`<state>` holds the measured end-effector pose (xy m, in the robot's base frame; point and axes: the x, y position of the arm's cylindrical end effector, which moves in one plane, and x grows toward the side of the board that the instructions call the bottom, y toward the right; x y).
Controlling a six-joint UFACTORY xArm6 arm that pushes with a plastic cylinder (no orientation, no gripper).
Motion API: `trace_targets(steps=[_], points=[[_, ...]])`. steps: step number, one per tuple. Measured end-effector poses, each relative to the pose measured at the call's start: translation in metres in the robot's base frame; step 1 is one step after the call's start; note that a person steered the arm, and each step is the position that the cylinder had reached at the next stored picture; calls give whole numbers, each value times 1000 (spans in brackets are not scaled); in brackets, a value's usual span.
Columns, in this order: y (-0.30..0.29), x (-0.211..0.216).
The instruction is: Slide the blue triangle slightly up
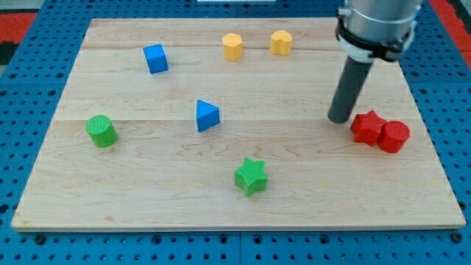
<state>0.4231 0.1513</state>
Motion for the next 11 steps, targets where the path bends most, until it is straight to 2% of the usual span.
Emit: trace_targets(steps=[1, 2, 3, 4, 5, 6, 8, 10, 11], points=[[1, -53], [75, -68], [94, -58], [-10, -59], [-105, -34], [-160, -3], [-182, 59], [-244, -35], [-255, -75]])
